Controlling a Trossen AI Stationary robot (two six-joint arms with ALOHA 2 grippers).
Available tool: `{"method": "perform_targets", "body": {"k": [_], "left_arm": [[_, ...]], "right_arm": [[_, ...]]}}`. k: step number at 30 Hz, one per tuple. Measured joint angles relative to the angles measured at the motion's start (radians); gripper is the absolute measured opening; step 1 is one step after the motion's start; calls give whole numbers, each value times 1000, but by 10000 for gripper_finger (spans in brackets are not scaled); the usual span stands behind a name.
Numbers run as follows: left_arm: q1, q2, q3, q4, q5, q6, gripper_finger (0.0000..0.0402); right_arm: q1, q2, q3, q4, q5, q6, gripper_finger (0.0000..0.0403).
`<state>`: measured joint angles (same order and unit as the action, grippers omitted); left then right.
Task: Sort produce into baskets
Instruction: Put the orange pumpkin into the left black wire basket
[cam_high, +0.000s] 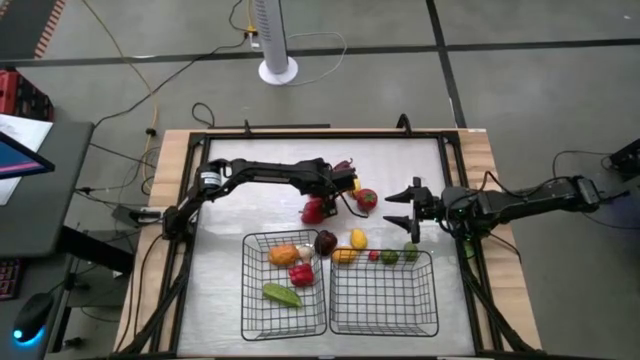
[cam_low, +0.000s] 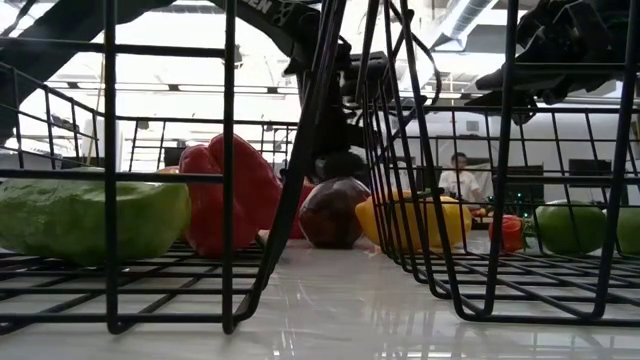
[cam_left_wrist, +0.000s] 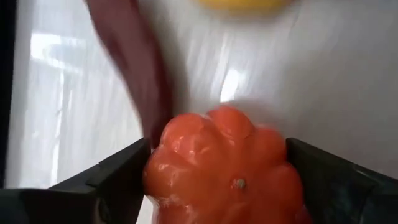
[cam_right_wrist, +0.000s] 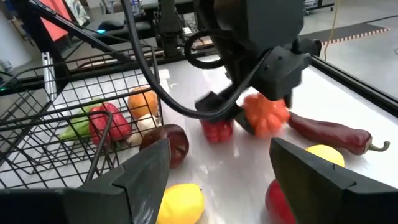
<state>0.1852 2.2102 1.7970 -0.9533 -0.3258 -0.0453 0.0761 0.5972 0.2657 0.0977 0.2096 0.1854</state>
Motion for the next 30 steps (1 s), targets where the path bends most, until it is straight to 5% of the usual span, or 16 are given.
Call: {"method": "perform_targets", "body": {"k": [7,19,25,30], "left_arm": [[-40,-142,104,-98,-26,-2,326],[-348,-503,-105,44,146,-161,326],[-548,-568,-253,45,50,-370,329],[-608,-565,-300,43,-64,-463,363]], "right_arm": [[0,0,0,-9,0,-3,302],[-1,0,0,-6,1,-5,302],[-2,0,0,5,1,15,302],[-2,0,0,12,1,37,302]]}}
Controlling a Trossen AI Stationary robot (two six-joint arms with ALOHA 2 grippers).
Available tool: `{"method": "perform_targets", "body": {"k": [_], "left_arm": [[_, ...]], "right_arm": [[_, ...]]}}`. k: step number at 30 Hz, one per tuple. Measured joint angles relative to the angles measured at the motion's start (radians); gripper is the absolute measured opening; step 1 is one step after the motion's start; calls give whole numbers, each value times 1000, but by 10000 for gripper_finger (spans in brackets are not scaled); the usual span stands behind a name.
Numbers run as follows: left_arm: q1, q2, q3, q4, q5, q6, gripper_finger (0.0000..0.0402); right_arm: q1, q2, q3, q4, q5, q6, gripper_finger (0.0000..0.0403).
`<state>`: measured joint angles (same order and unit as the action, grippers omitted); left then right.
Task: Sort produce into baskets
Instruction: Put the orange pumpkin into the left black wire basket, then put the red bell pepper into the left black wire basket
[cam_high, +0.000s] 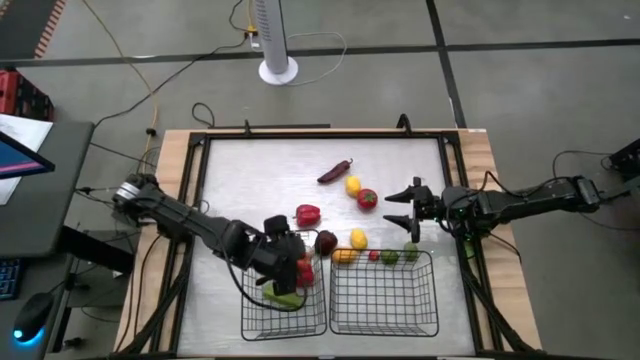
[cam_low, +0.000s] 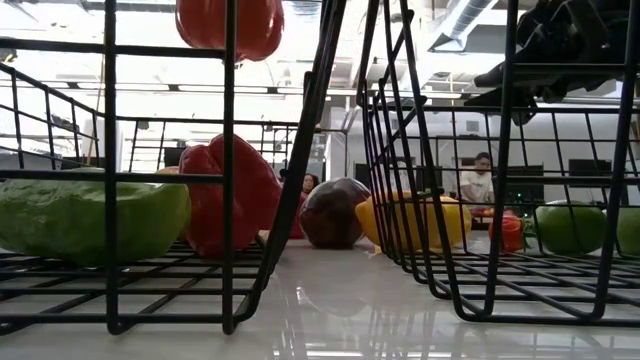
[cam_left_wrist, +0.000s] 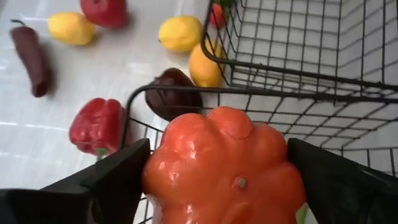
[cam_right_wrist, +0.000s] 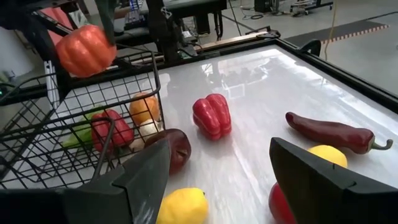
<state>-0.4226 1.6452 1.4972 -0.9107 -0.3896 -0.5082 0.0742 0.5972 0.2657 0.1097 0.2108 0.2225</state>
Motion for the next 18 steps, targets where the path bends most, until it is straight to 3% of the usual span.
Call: {"method": "perform_targets", "body": {"k": [4,10,15,18], "left_arm": [[20,0,-1,1,-13,-10,393],[110,0,-1,-1,21,-5,389],[260,0,-1,-39,21,59,388],[373,4,-10,-34,78,97,388]], "right_arm": [[13,0,0,-2,1,21,302],[26,0,0,-3,1,23,302],[26,0,0,-3,1,23,302],[31,0,0,-4,1,18,302]]}}
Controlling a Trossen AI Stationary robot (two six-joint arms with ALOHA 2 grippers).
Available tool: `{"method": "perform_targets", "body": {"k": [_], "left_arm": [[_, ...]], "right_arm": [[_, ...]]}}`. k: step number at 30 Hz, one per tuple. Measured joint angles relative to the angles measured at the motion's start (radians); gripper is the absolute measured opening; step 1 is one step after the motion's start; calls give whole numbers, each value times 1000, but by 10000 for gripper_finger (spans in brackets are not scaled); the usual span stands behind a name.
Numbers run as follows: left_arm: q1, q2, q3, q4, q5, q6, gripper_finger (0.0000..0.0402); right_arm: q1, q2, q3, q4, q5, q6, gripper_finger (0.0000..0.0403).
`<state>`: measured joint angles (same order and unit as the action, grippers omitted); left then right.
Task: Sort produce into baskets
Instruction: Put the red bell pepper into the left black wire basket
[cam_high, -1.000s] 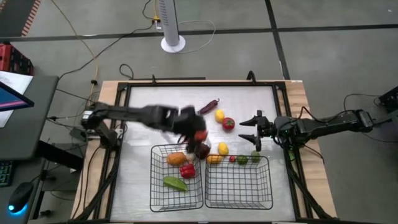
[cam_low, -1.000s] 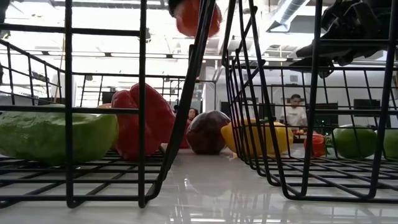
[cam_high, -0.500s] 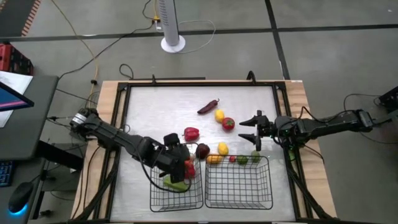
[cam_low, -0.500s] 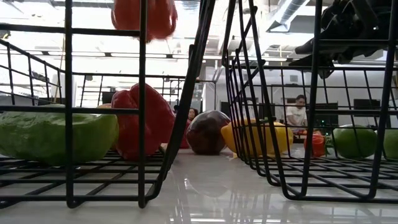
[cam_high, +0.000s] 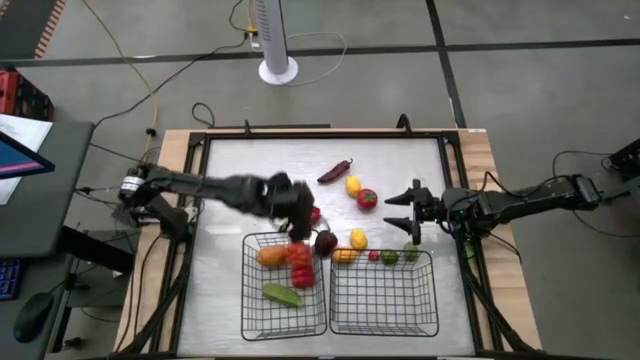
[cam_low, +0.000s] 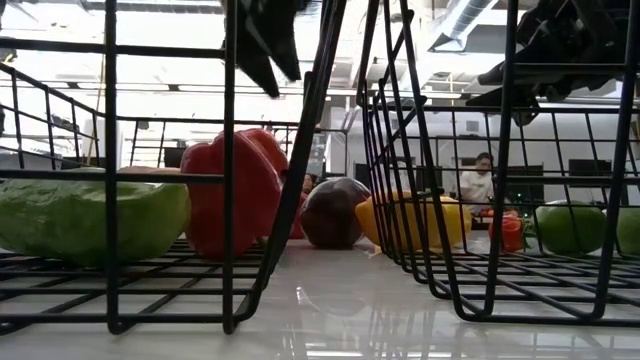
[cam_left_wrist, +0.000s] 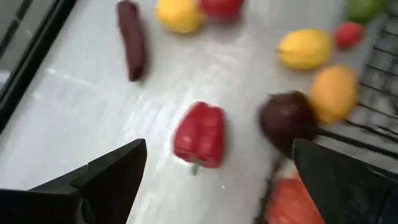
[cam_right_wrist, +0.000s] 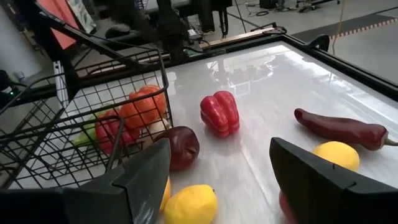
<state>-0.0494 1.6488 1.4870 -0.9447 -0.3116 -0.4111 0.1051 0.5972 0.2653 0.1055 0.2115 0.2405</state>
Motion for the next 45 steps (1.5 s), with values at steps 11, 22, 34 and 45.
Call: {"method": "perform_targets", "body": {"k": [11,22,34,45], "left_arm": [[268,82,-160,154,349,139,388],[250,247,-170,289,457,263,389],[244,280,-171,254,378,311,285],[236,143,20,-29,303,321,260]], "right_arm": [[-3,0,0,-6,0,-28,302],[-25,0,-1,-3,5,-40,302],[-24,0,-1,-2,3,-48,302],[-25,0,-1,-1,-2,-49,302]]}}
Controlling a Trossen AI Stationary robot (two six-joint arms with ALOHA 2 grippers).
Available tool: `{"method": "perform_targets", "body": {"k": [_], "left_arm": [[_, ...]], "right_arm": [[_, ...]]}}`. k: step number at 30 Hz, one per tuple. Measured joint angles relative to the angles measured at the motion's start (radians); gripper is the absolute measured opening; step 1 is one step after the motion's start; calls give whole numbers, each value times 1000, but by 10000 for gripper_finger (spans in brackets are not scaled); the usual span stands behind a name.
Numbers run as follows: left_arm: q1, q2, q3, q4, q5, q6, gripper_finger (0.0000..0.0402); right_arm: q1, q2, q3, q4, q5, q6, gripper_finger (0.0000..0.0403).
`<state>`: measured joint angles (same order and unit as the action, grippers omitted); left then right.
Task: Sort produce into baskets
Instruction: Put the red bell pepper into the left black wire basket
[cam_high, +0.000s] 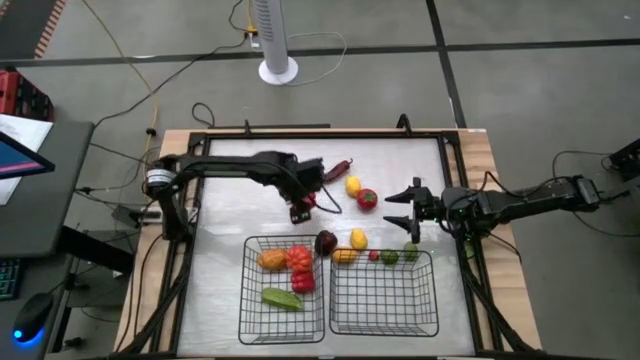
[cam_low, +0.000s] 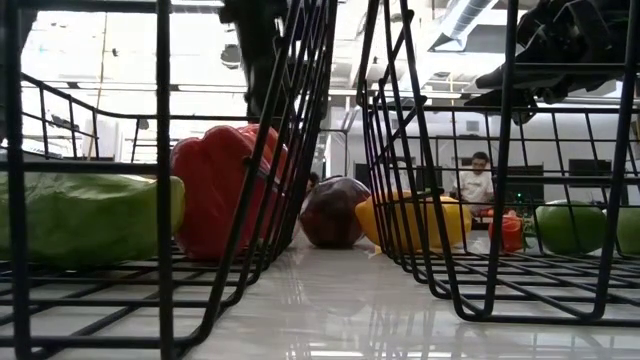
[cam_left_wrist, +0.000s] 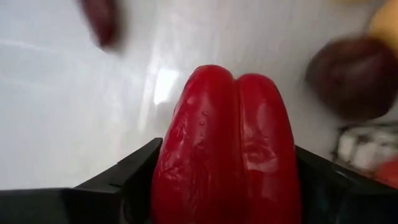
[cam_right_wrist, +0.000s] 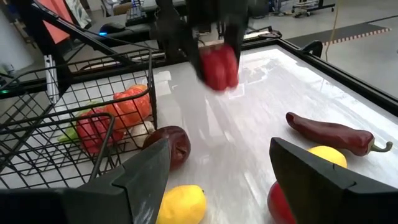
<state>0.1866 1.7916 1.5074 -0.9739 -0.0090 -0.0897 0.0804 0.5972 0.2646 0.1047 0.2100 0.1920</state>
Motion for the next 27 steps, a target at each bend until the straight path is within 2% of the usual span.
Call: {"method": "perform_targets", "body": {"k": [3,8,12,14,18,21,27], "left_arm": [[-26,-83,51,7,16,-44,271],[-129,-193,58,64,159,-134,275],[-261,-214,56,24,155,-206,276],[-329,-203,56,15,113,-230,277],[-425,-170,55,4,-65,-294,281],[-445,-168,55,-42,-139,-333,296],[-446,-170,55,-72,-212,-364,338]], "right_arm": [[0,0,0,0,0,-5,302],[-4,0,0,-2,0,-13,302],[-14,0,0,-3,0,-13,302],[-19,0,0,-4,0,-9,302],[-19,0,0,0,0,3,302],[-19,0,0,2,0,17,302],[-15,0,0,1,0,28,302]]}}
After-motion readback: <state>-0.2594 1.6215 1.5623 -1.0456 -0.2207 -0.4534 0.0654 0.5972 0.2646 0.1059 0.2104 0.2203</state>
